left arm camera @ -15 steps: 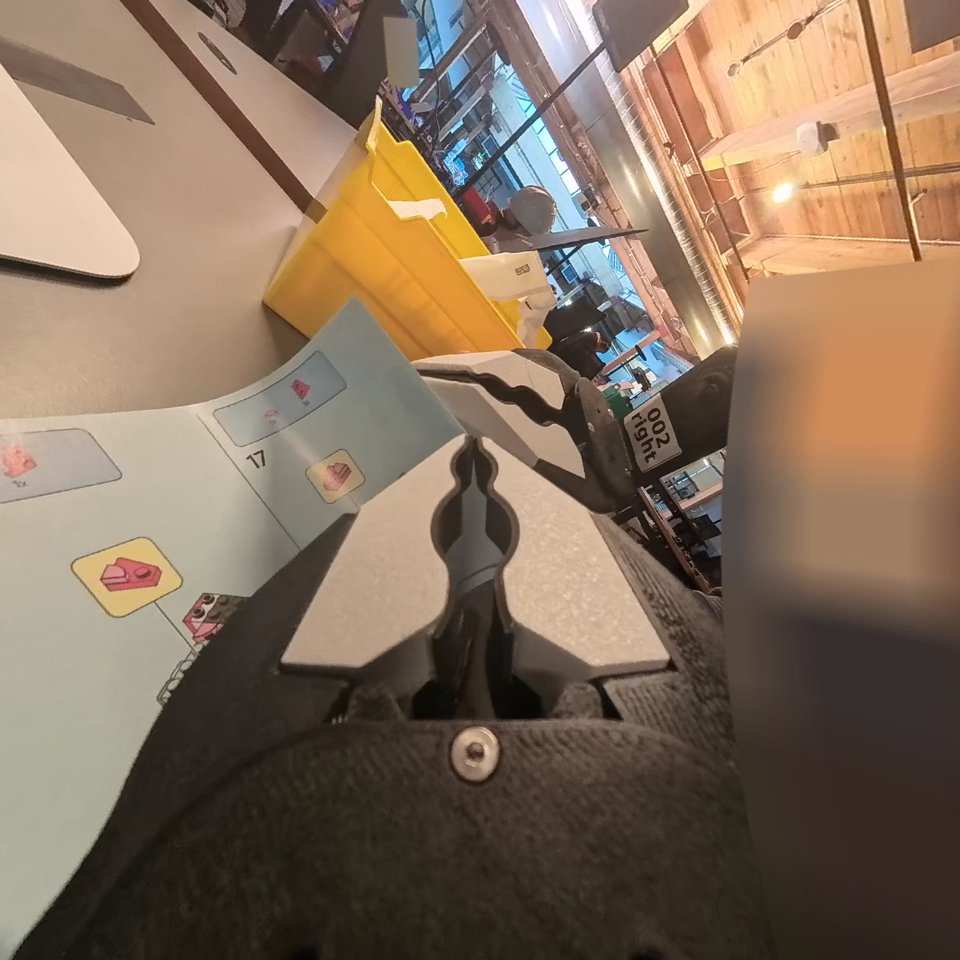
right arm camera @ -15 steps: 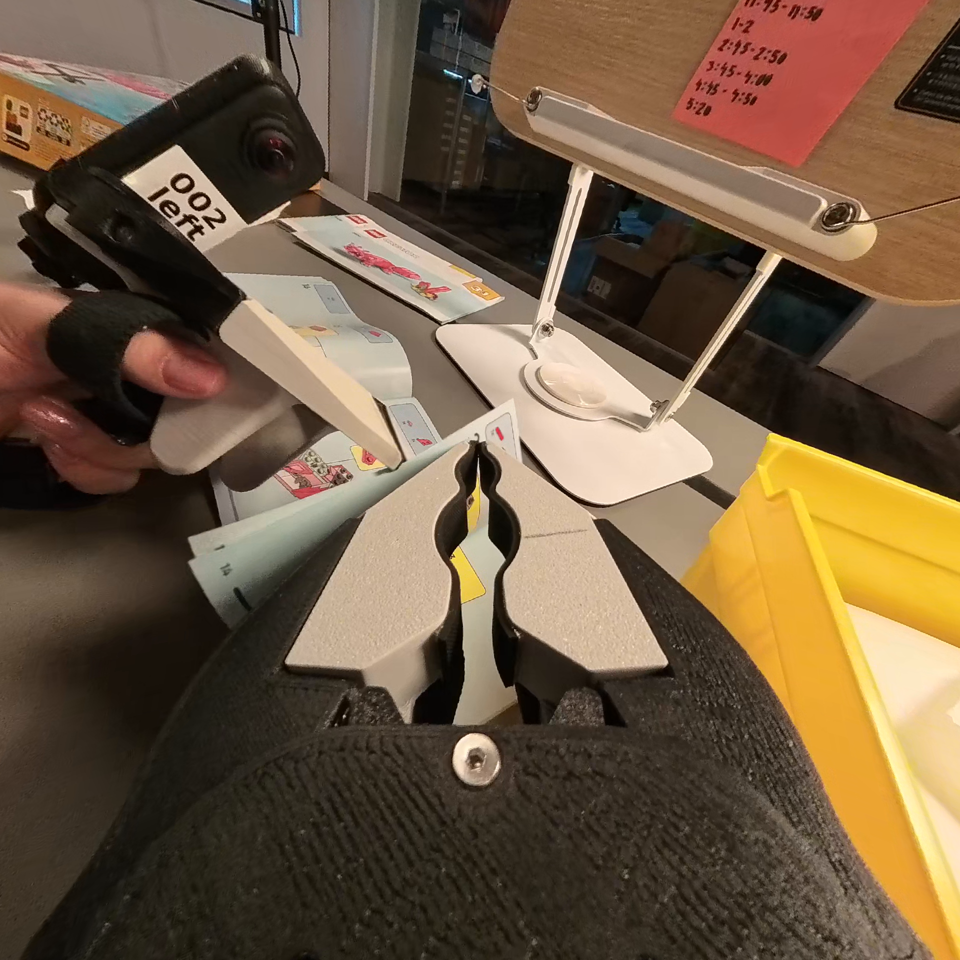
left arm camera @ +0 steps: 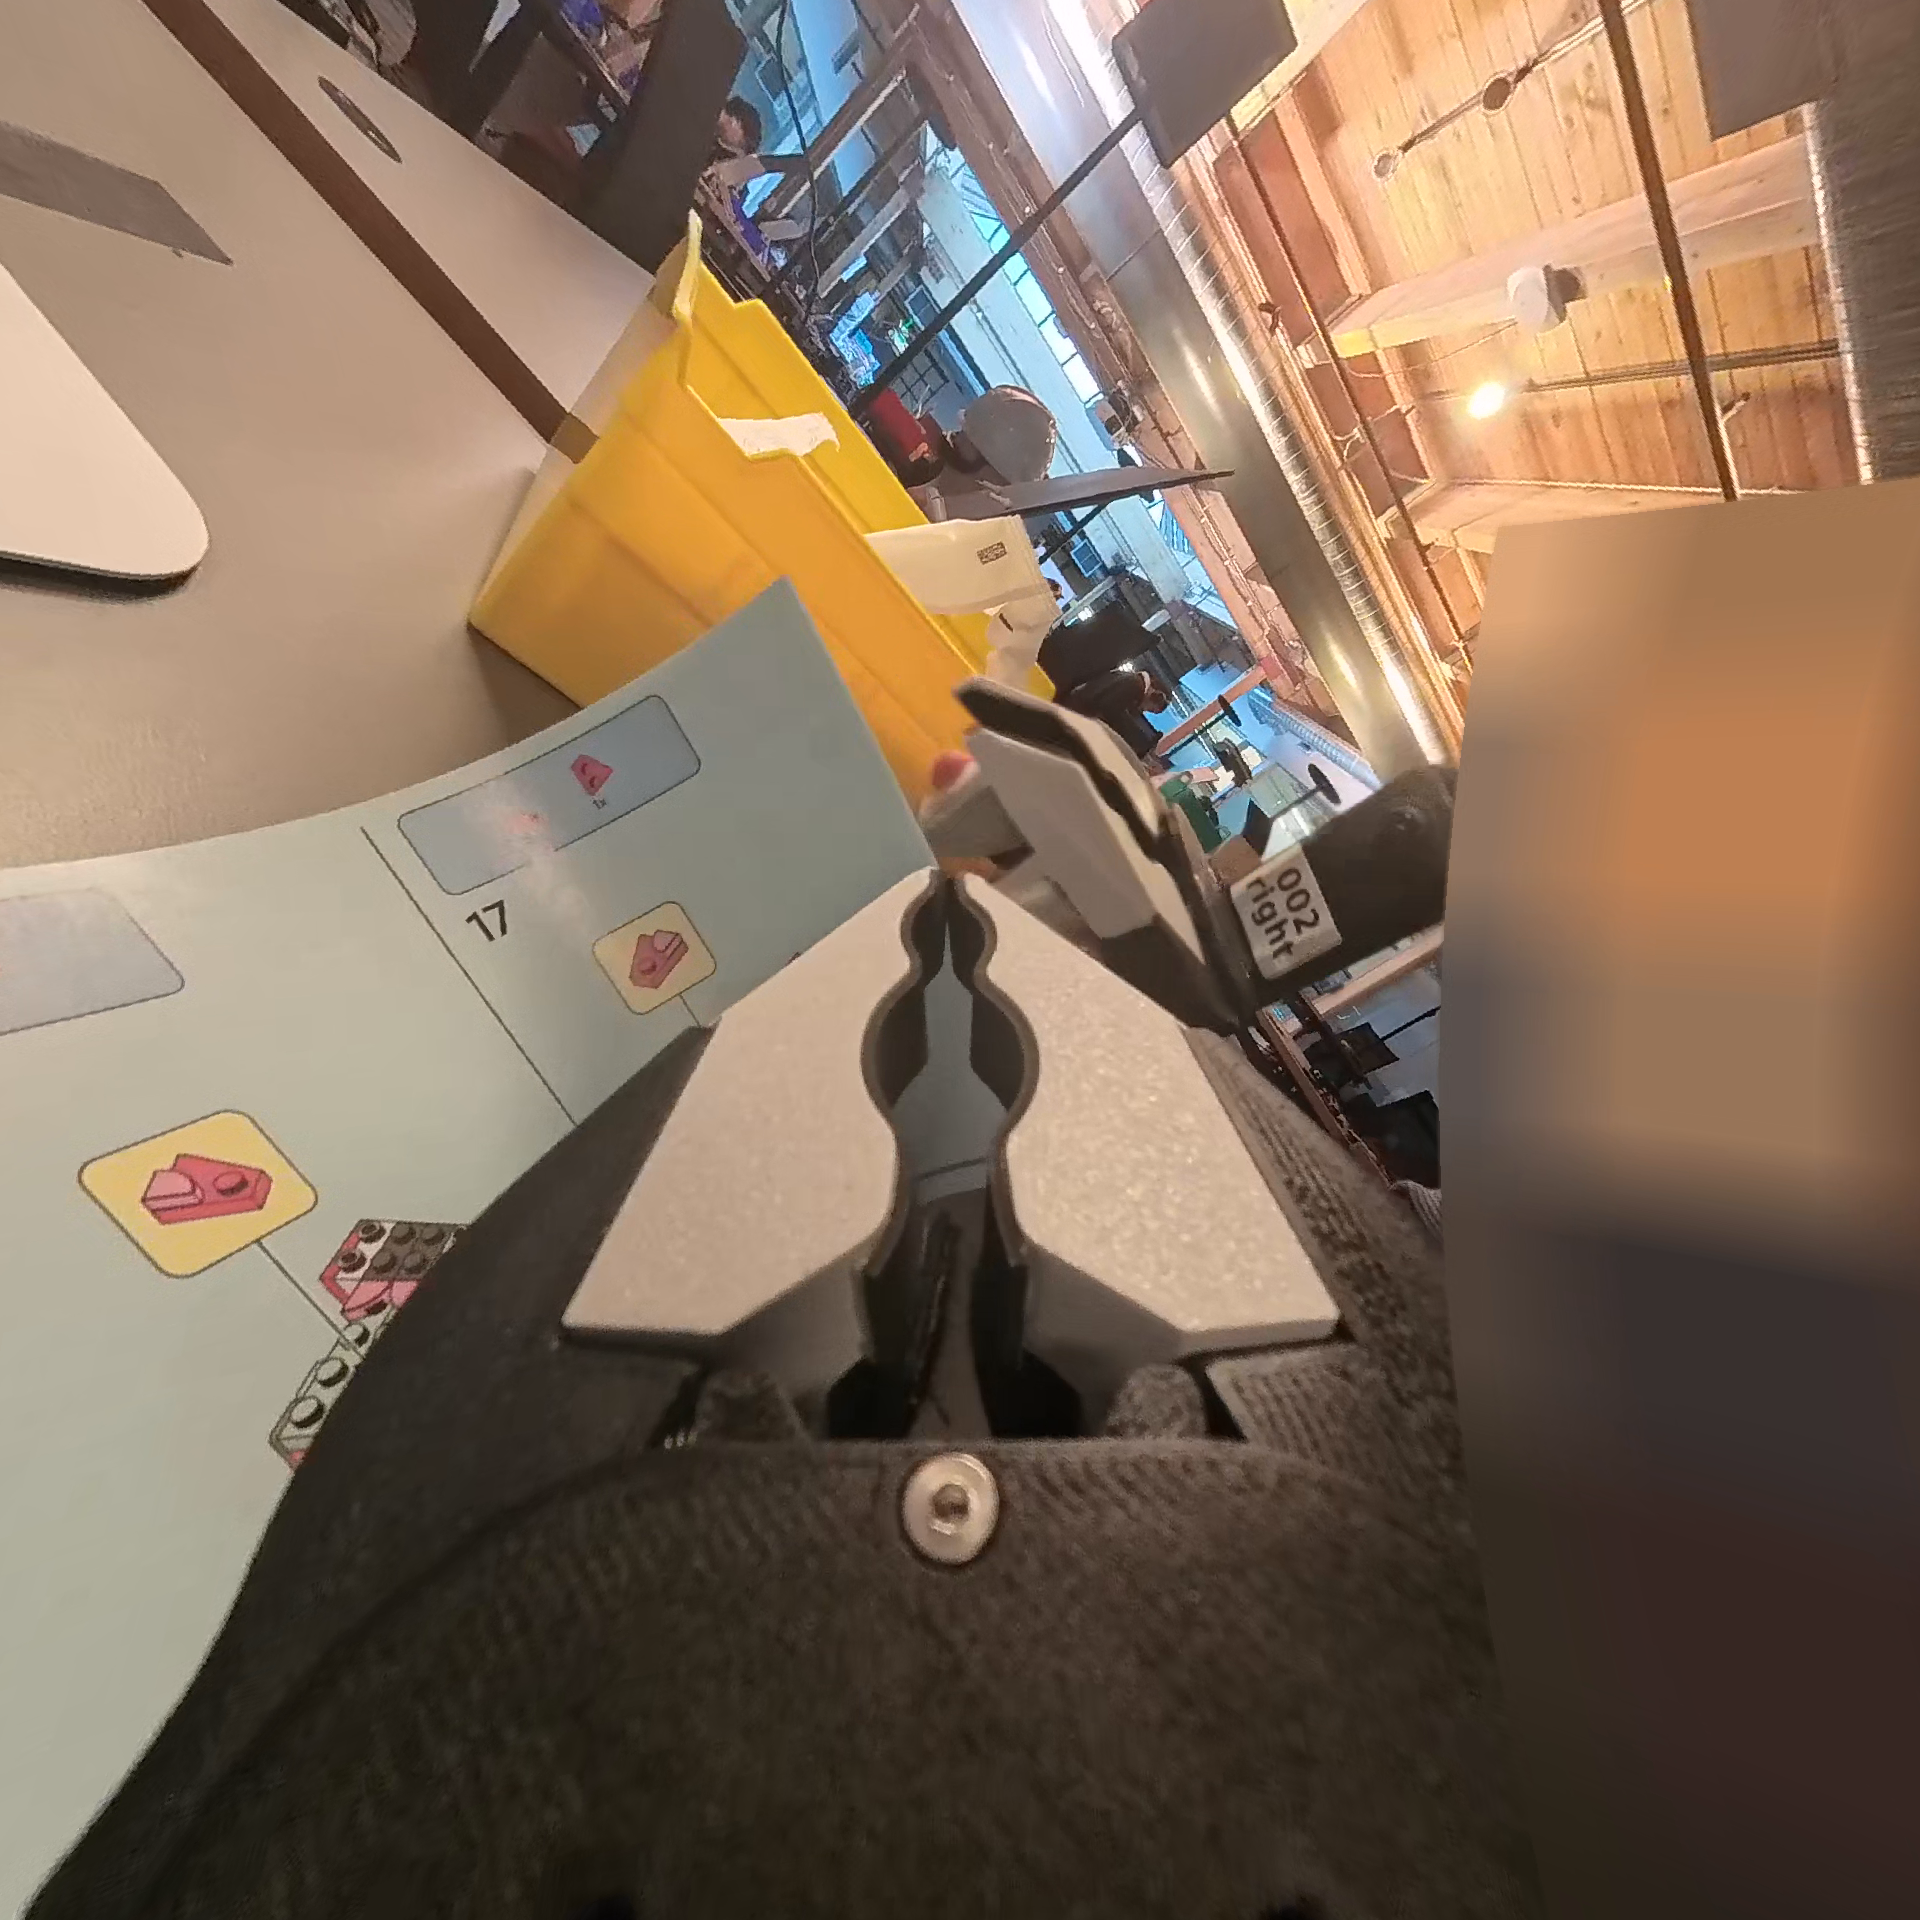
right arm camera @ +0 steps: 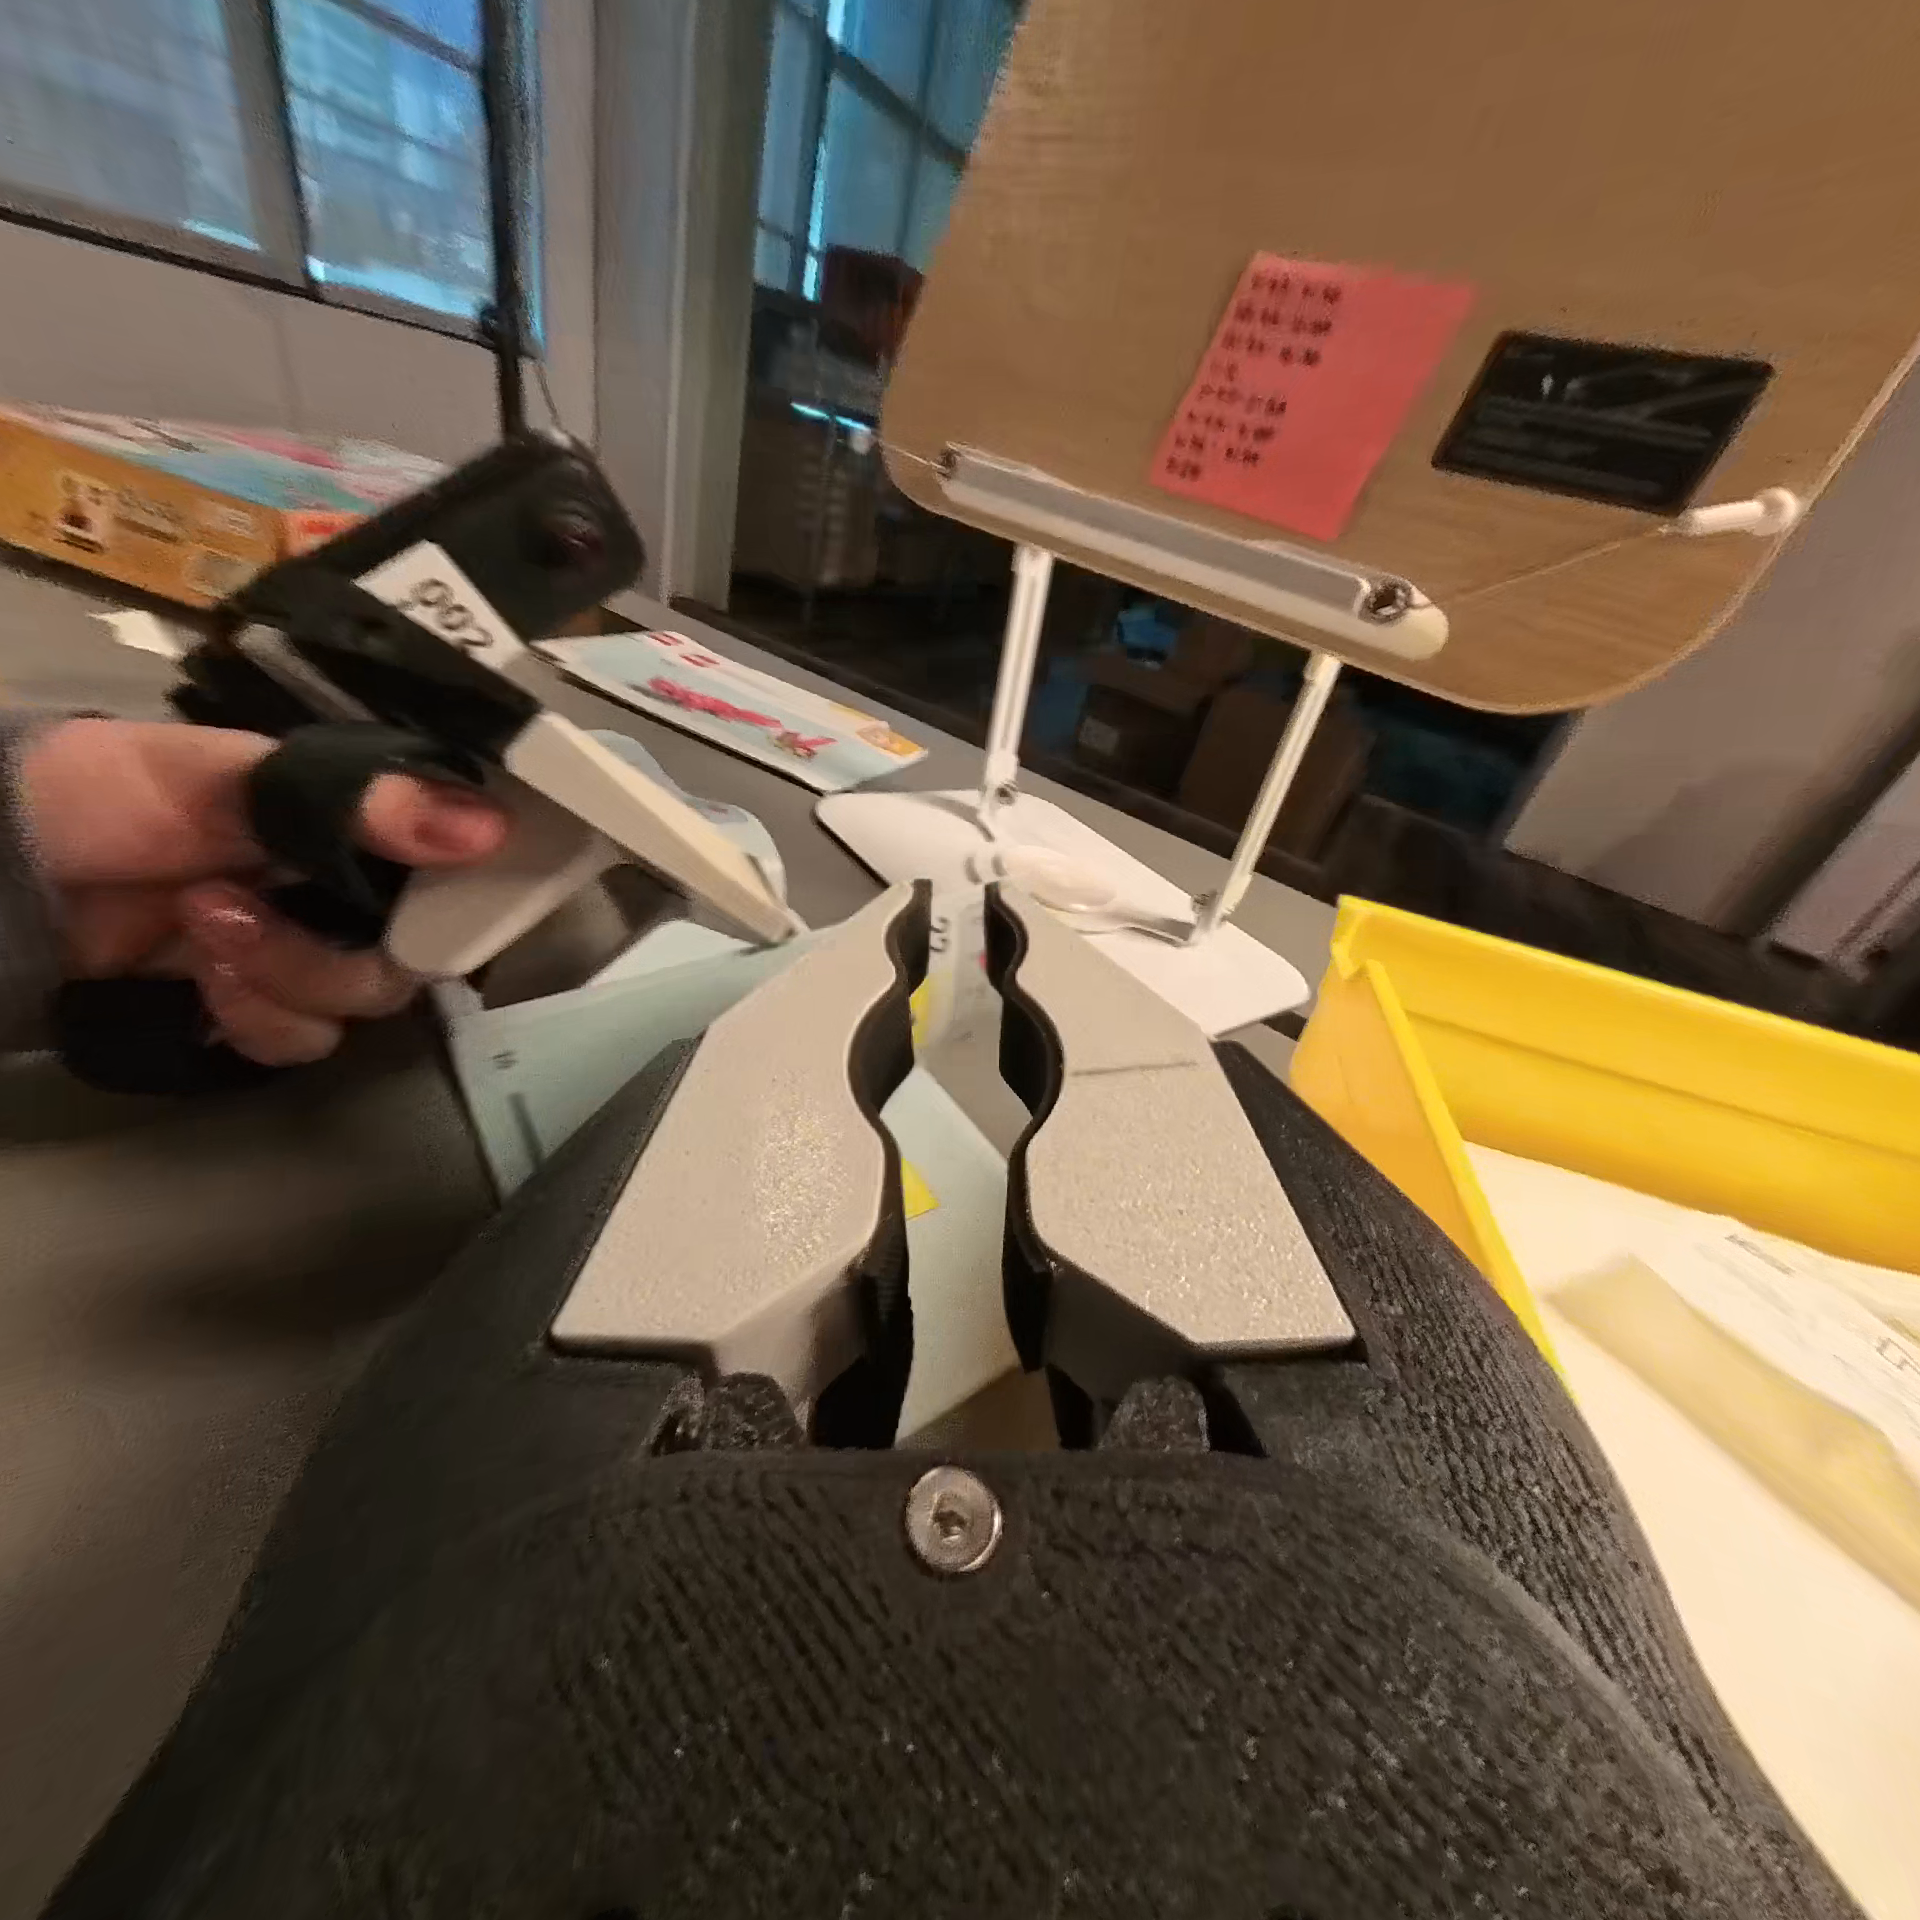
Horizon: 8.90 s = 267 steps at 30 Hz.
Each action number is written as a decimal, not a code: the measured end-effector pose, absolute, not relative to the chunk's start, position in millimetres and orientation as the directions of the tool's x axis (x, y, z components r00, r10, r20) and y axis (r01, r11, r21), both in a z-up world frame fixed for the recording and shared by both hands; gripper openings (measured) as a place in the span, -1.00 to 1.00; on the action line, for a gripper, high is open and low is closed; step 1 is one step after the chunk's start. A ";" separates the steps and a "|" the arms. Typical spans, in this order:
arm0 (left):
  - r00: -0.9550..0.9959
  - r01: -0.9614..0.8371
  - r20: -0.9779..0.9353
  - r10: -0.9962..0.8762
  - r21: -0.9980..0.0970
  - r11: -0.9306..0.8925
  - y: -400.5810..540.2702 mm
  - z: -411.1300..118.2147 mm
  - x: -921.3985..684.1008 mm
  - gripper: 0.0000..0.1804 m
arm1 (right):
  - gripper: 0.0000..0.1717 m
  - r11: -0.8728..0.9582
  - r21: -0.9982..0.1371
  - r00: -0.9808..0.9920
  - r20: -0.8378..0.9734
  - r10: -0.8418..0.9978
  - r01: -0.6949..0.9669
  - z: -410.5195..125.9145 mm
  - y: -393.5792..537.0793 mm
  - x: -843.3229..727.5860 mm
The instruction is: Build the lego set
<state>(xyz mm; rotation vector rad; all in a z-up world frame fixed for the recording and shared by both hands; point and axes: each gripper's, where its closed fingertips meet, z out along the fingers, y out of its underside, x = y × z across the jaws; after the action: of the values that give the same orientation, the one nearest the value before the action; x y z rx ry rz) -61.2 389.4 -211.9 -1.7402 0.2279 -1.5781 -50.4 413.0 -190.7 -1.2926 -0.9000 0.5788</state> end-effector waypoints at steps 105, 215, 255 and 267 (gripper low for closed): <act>0.929 0.092 -0.025 -0.369 -0.950 0.297 227.7 -121.0 -165.0 -0.26 | -0.61 0.307 -0.952 0.552 0.262 0.792 0.011 -179.8 357.6 -42.6; 0.947 0.105 -0.042 0.320 -0.898 -0.428 7.5 -148.3 -447.8 -0.58 | -0.71 0.293 -0.956 0.519 0.247 0.818 -0.007 -181.7 357.6 -48.2; 0.987 0.161 0.081 0.140 -0.452 -0.877 66.8 -214.1 -465.3 -0.83 | -0.72 0.355 -0.928 0.544 0.355 0.760 0.110 -189.5 359.0 -55.8; 0.872 0.238 0.288 -0.395 -0.956 -0.172 105.0 -46.4 -275.8 -0.84 | -0.72 0.317 -0.946 0.472 0.310 0.825 0.068 -190.1 345.1 -63.0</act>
<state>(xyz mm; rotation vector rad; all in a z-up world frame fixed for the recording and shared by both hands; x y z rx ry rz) -275.8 105.0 -46.4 -1.6515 0.1232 -0.5630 -63.0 345.1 -190.1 -1.1541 -0.9714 0.6181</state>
